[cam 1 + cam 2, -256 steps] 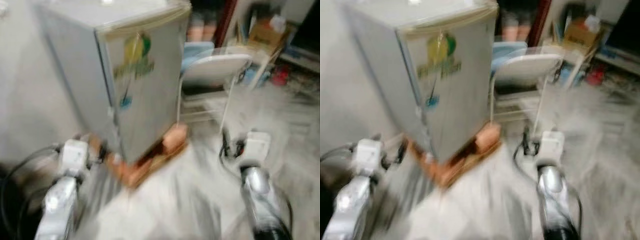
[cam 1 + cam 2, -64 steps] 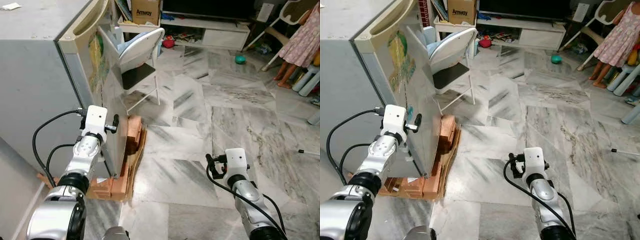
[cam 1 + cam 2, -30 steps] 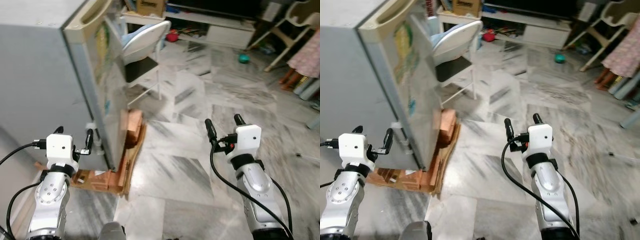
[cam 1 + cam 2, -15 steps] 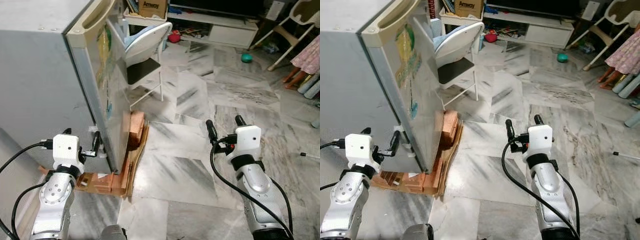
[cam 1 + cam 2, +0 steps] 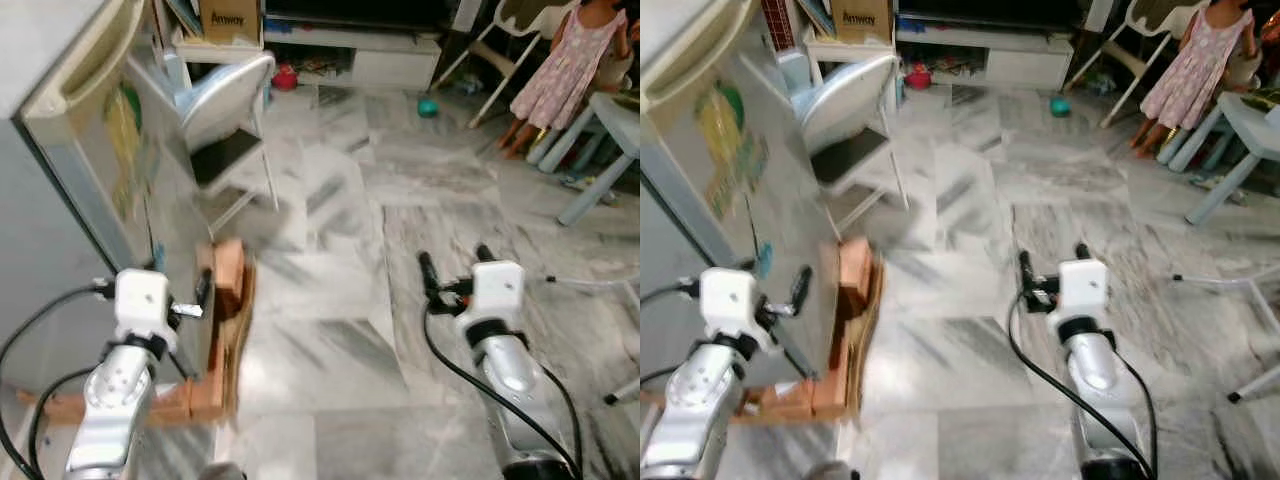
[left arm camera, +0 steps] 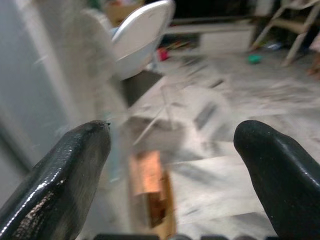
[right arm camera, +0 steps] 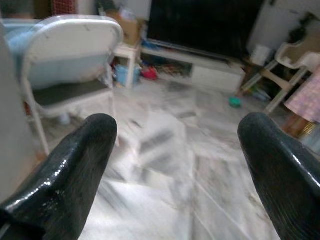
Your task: Restocking fridge
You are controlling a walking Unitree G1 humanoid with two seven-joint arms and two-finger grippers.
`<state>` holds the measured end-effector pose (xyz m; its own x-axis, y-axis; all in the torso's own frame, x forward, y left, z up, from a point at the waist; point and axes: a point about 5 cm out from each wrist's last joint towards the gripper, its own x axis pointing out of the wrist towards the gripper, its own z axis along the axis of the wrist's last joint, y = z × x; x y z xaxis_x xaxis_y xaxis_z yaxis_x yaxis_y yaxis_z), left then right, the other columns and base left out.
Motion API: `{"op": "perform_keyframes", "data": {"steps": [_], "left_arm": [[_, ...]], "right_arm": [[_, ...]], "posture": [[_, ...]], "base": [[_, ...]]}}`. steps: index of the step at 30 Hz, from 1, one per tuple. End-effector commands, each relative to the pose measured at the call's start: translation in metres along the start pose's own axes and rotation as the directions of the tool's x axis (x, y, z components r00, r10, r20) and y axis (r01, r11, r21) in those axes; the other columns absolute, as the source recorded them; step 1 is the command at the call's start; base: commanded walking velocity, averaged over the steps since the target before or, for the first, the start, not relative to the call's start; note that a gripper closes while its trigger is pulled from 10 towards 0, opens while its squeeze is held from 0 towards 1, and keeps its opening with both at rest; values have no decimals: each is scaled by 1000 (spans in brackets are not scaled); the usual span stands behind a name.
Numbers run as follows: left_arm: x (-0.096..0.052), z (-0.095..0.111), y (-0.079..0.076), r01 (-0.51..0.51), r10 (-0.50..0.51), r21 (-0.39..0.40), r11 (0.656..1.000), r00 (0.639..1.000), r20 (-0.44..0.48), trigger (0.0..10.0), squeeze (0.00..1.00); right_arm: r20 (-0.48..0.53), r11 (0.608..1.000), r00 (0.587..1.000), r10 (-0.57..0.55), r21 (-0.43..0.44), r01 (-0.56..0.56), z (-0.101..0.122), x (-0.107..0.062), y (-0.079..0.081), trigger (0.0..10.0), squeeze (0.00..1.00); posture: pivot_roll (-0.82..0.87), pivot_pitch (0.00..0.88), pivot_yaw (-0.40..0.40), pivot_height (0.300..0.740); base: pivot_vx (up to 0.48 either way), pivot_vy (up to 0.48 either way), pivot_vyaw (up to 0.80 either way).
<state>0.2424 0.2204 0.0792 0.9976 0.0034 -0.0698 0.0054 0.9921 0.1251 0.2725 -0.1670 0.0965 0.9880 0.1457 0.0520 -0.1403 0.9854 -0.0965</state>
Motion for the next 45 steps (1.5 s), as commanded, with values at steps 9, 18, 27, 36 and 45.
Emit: {"op": "perform_keyframes", "data": {"steps": [9,18,27,36,45], "left_arm": [[-1,-5,13,-149,149,-9,989,988,-30,10000,0],[7,-2,5,-101,100,-35,994,995,-26,10000,0],[14,-7,-15,71,-71,9,997,997,-40,10000,0],[42,-10,2,36,-30,67,997,996,-86,10000,0],[55,-11,8,-3,11,82,997,995,-96,10000,0]], "right_arm": [[-16,1000,1000,26,-8,-27,-5,-7,-6,10000,0],[-20,1000,1000,18,-13,-18,-5,-5,-8,10000,0],[-28,1000,1000,-1,-26,0,-8,-5,-8,10000,0],[-47,1000,999,2,-31,-4,-10,-8,-9,10000,0],[-53,999,999,3,-37,-4,-10,-11,-11,10000,0]], "posture": [[36,40,-75,740],[34,40,-78,740],[40,44,-94,740],[10,51,-96,740],[-3,61,-100,740]], "base": [[0,0,0],[0,0,368],[0,0,0],[0,0,0],[0,0,0]]}}
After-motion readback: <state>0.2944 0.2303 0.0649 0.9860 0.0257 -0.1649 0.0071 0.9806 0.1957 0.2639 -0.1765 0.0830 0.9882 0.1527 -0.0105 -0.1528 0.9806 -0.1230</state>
